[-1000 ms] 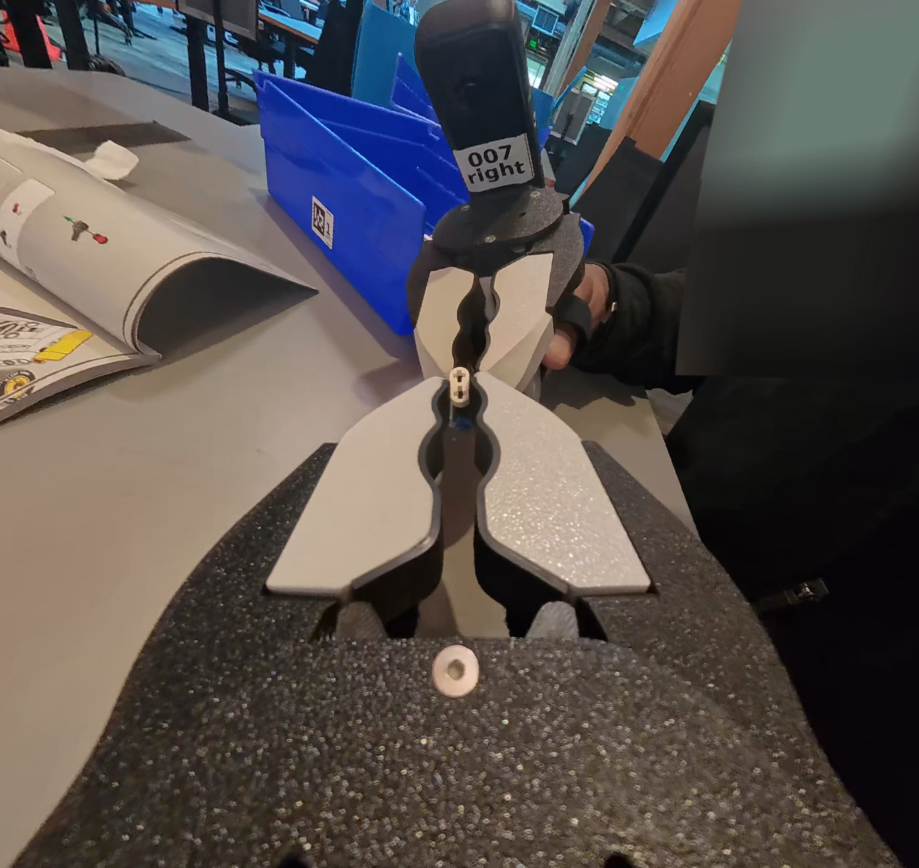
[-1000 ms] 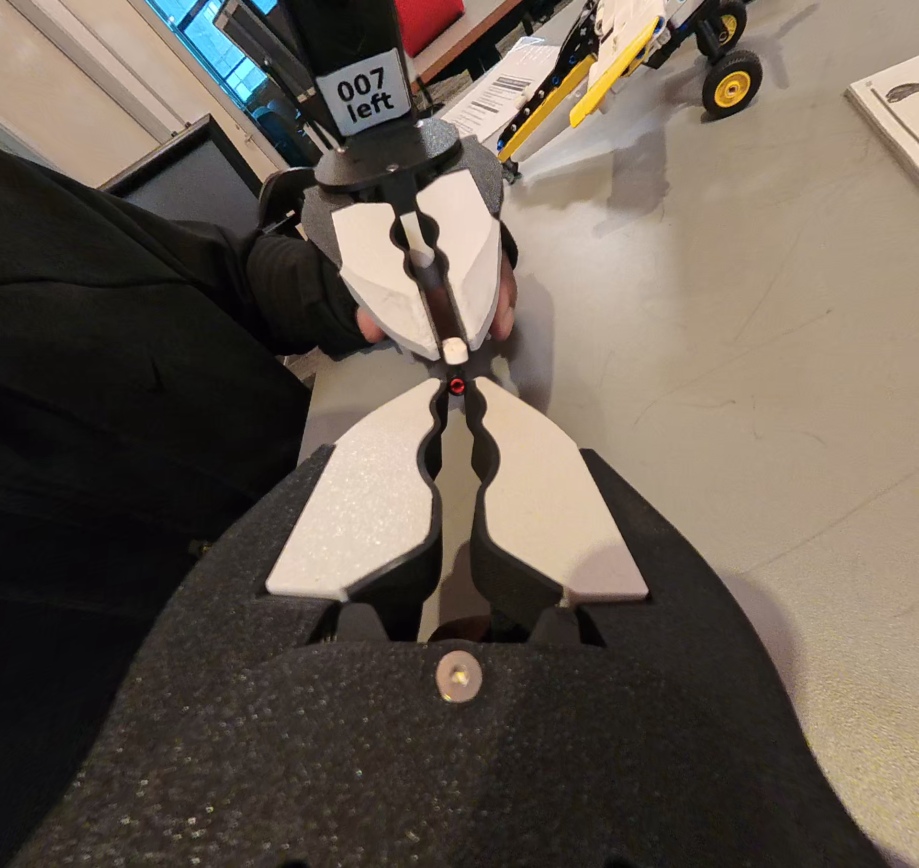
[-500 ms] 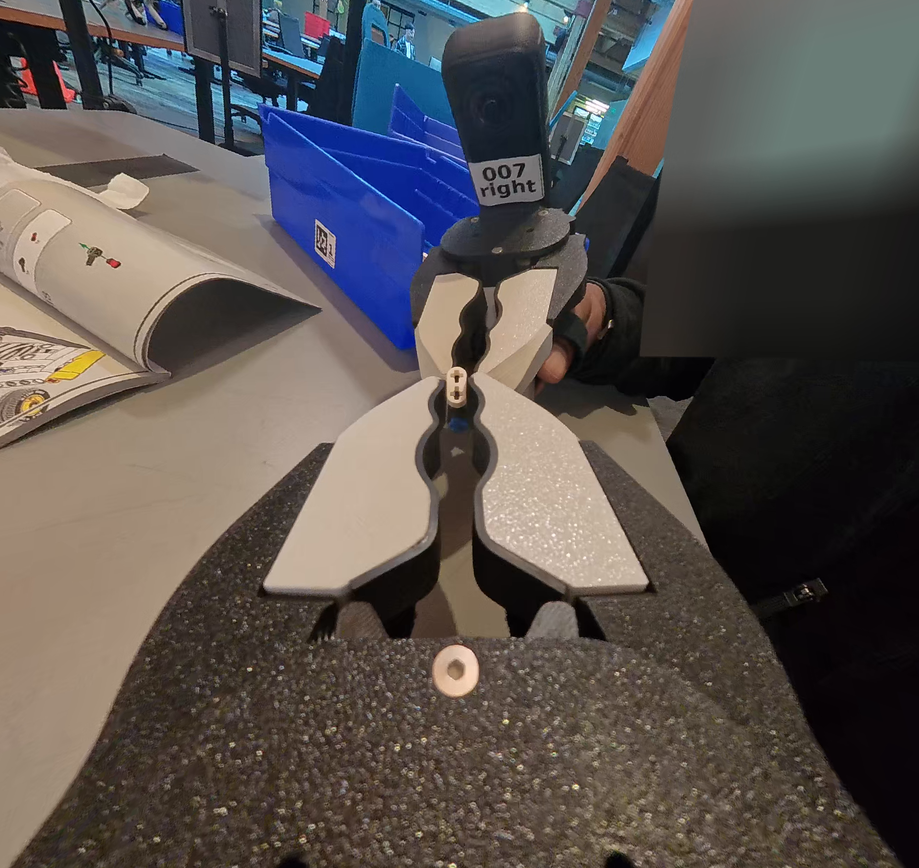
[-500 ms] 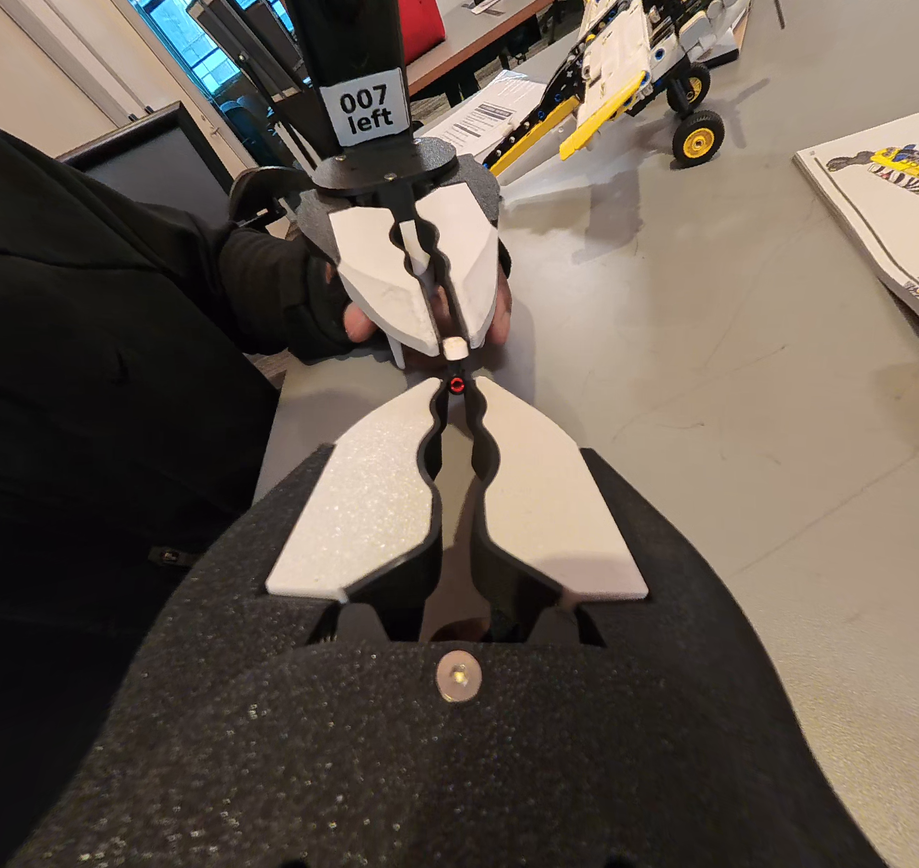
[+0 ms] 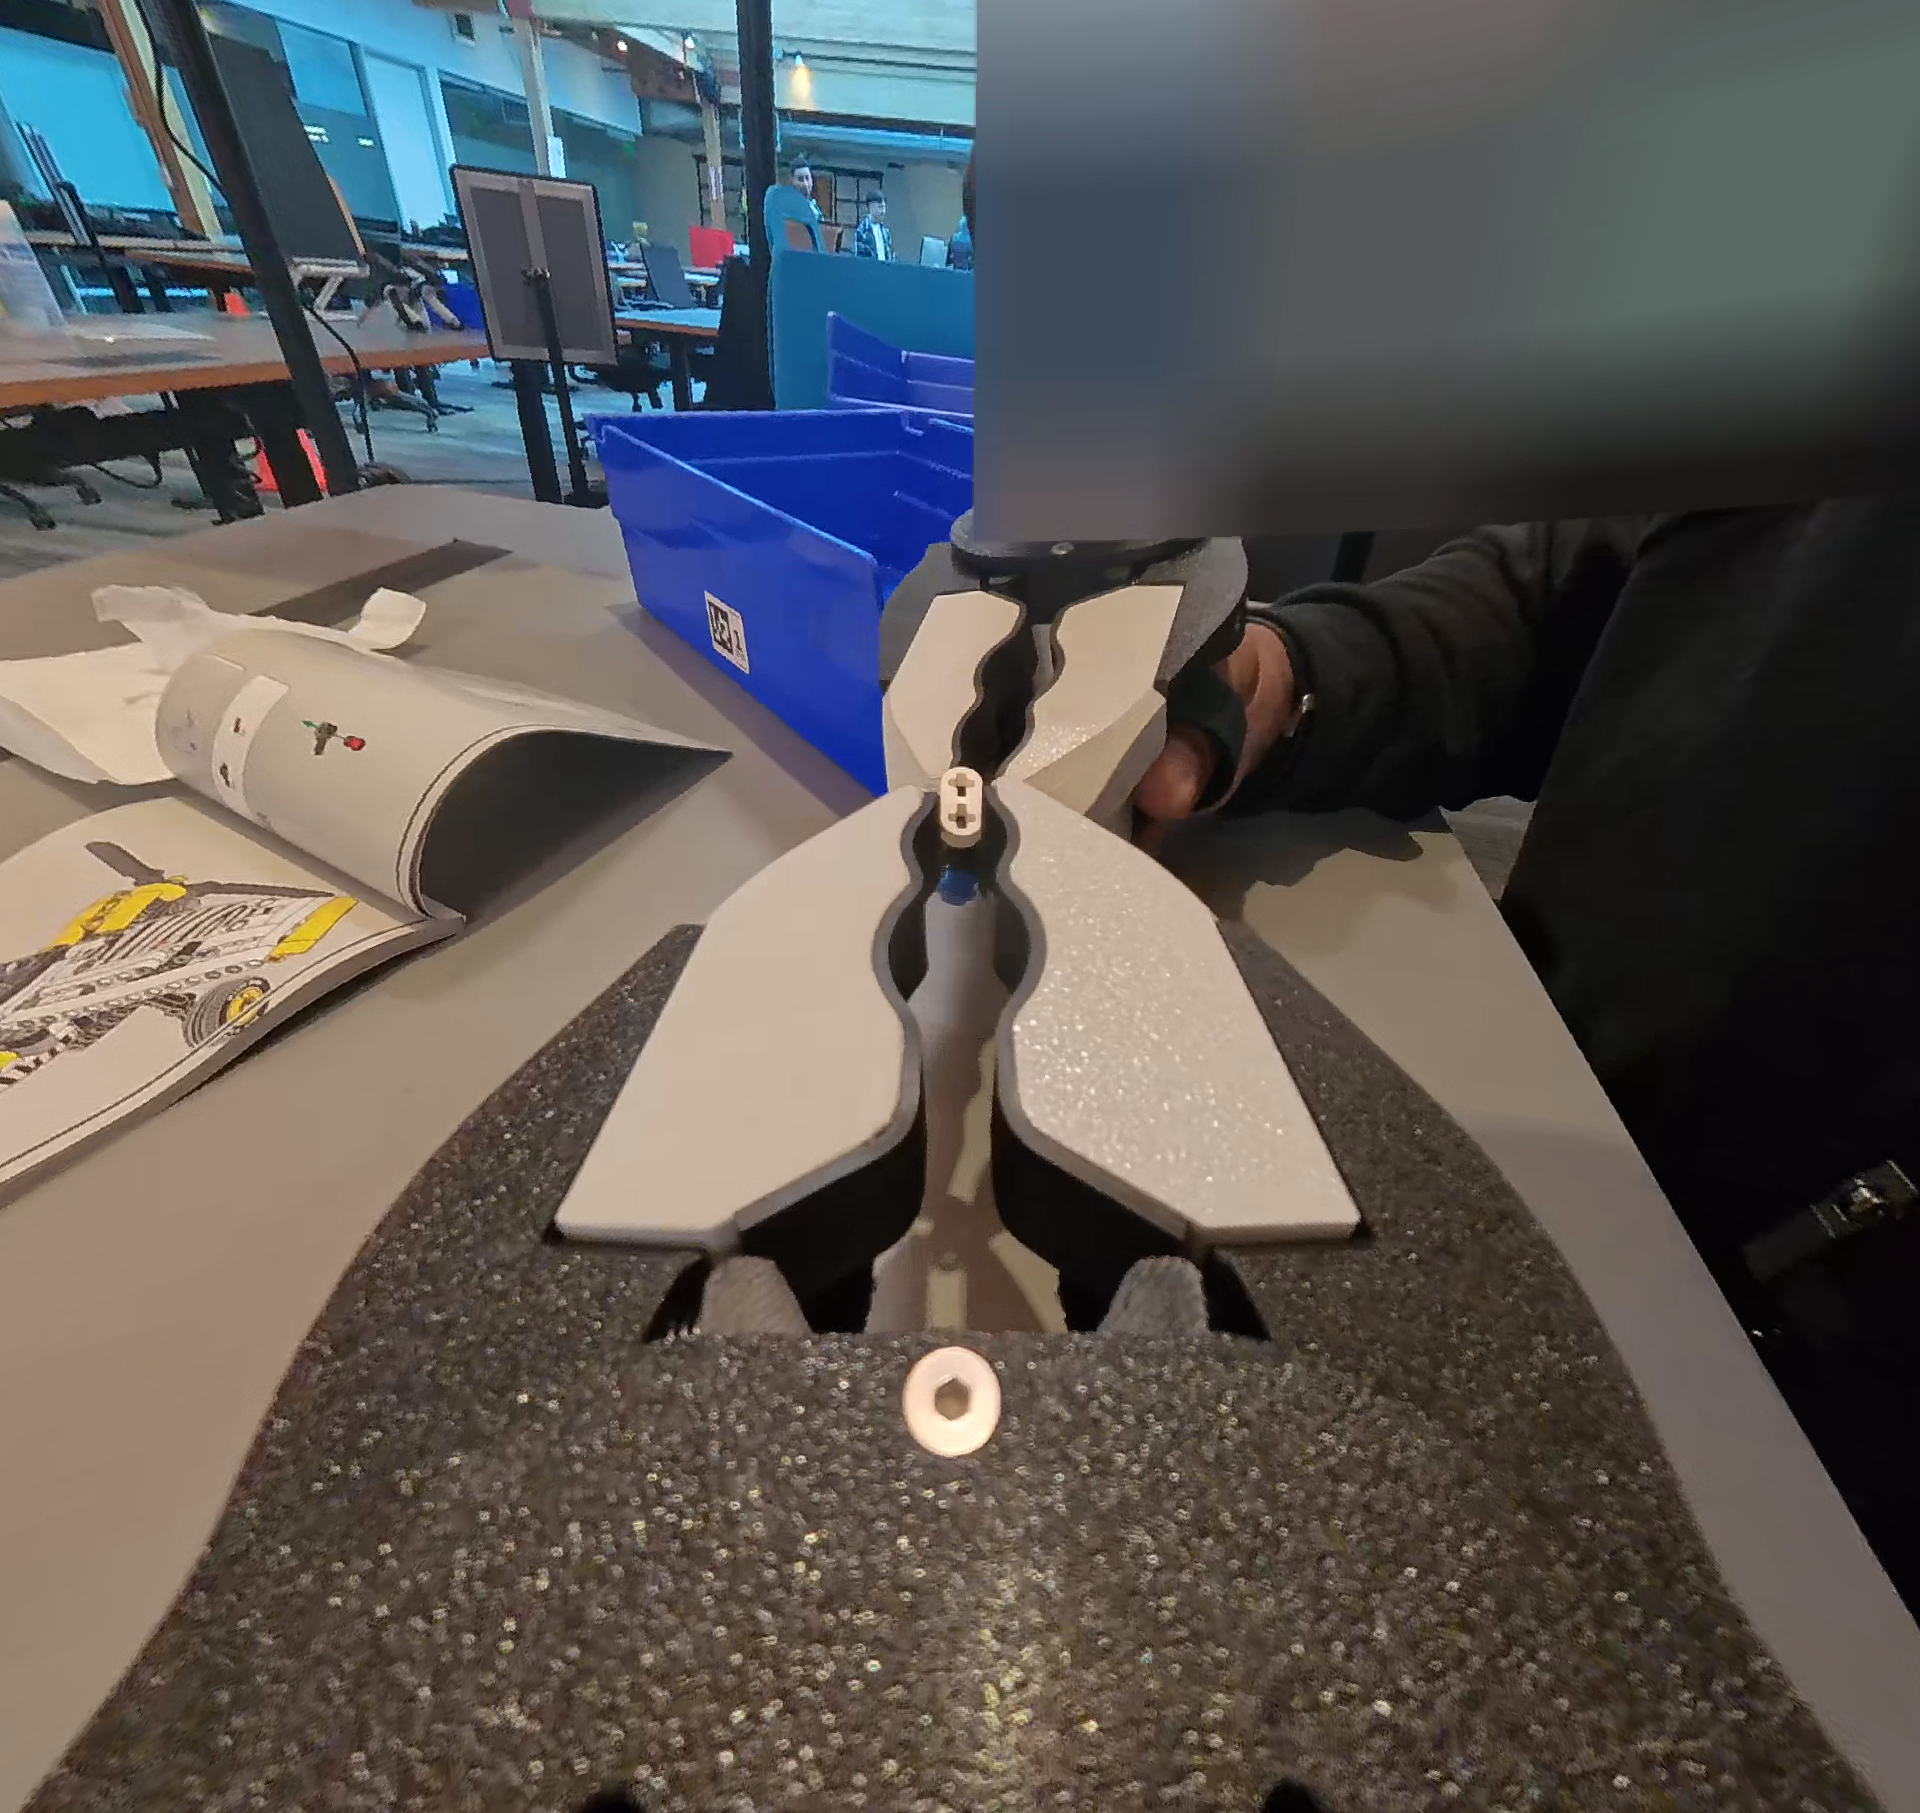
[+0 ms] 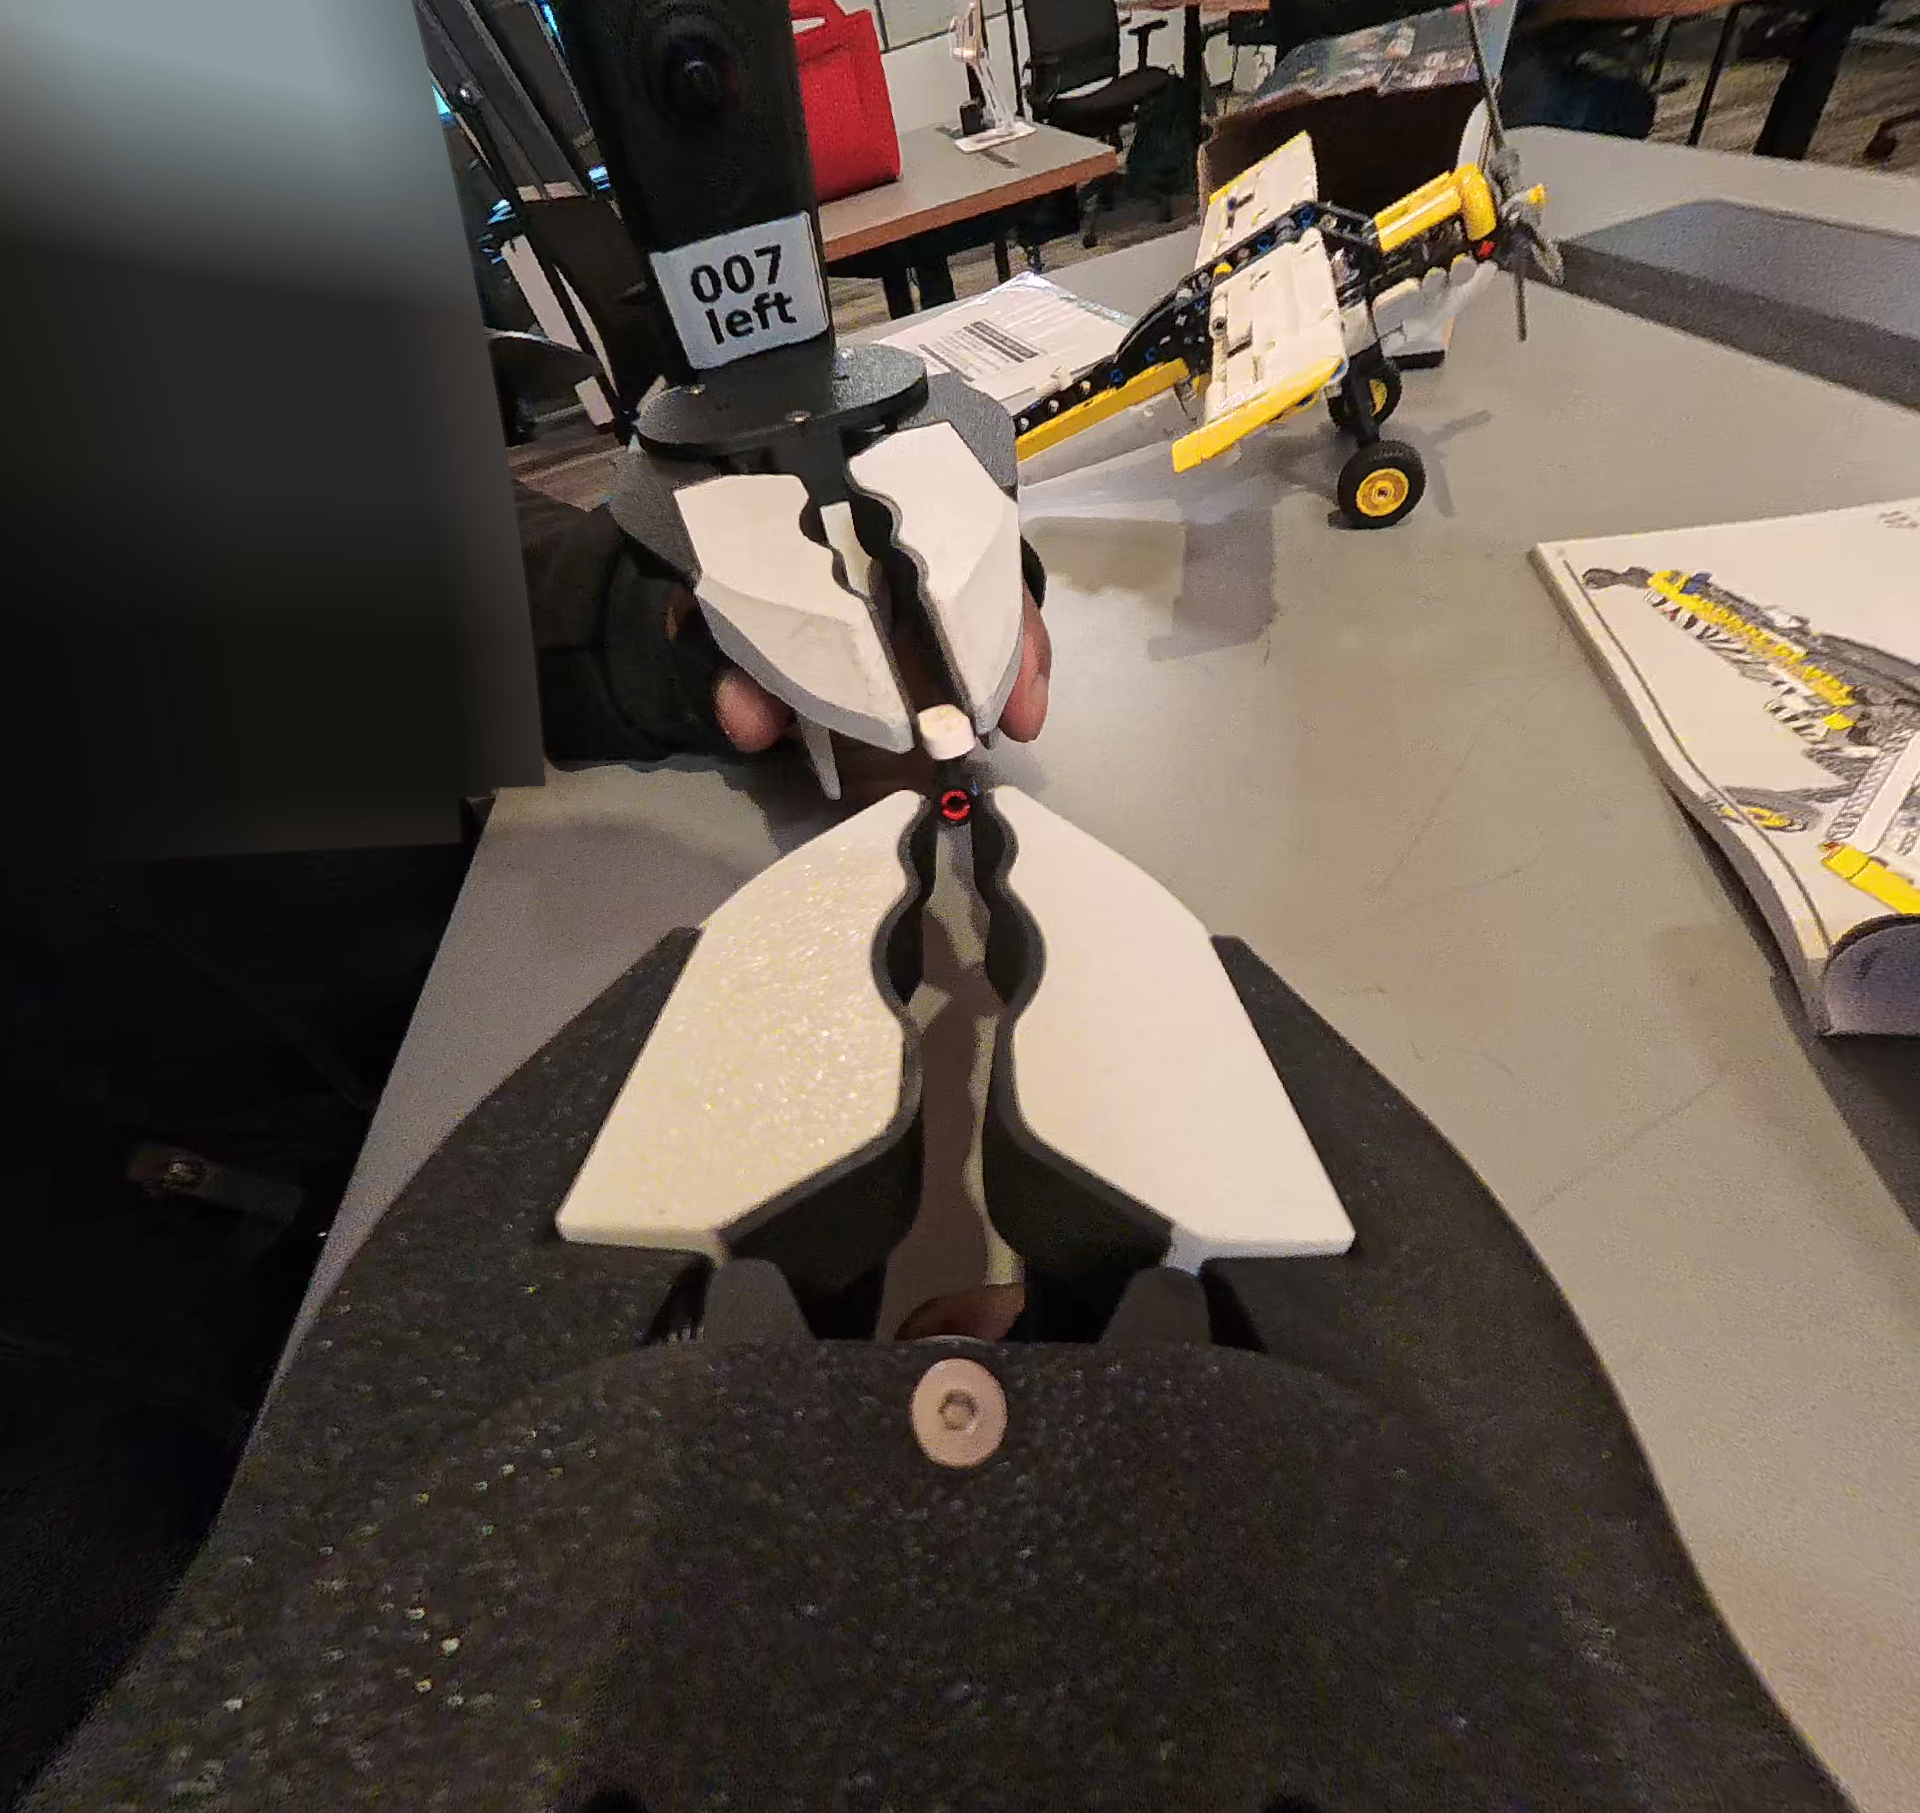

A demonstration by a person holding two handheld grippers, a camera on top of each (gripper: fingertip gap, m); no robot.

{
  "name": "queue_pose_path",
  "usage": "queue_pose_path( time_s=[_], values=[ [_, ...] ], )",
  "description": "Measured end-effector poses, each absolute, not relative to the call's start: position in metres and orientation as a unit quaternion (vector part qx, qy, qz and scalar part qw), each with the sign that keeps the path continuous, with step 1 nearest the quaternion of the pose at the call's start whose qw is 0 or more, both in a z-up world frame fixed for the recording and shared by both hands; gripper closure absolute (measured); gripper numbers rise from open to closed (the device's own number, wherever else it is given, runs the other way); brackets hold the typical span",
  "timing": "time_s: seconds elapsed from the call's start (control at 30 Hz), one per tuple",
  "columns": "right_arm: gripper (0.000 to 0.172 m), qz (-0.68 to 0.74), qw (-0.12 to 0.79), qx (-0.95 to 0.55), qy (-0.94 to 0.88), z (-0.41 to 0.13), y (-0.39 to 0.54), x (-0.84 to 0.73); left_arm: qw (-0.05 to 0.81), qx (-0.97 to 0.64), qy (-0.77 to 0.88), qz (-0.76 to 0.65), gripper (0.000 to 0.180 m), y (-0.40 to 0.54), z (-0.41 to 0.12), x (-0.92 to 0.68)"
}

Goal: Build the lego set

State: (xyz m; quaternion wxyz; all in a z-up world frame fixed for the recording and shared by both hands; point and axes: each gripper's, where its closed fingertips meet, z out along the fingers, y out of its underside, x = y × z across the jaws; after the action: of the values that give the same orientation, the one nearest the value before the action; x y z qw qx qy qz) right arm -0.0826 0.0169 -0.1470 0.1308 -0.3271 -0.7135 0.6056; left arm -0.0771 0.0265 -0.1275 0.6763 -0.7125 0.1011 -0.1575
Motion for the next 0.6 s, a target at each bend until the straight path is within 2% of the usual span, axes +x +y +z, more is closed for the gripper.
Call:
queue_pose_path(
  time_s=[0.3,0.6],
  values=[
    [0.166,0.626,0.157,-0.309,-0.699,-0.139,0.015,-0.082,0.704,-0.678,0.090,-0.193,0.173,0.024,-0.119,-0.074],
    [0.166,0.666,0.112,-0.328,-0.661,-0.132,0.013,-0.081,0.736,-0.653,0.099,-0.148,0.173,0.024,-0.113,-0.074]
  ],
)
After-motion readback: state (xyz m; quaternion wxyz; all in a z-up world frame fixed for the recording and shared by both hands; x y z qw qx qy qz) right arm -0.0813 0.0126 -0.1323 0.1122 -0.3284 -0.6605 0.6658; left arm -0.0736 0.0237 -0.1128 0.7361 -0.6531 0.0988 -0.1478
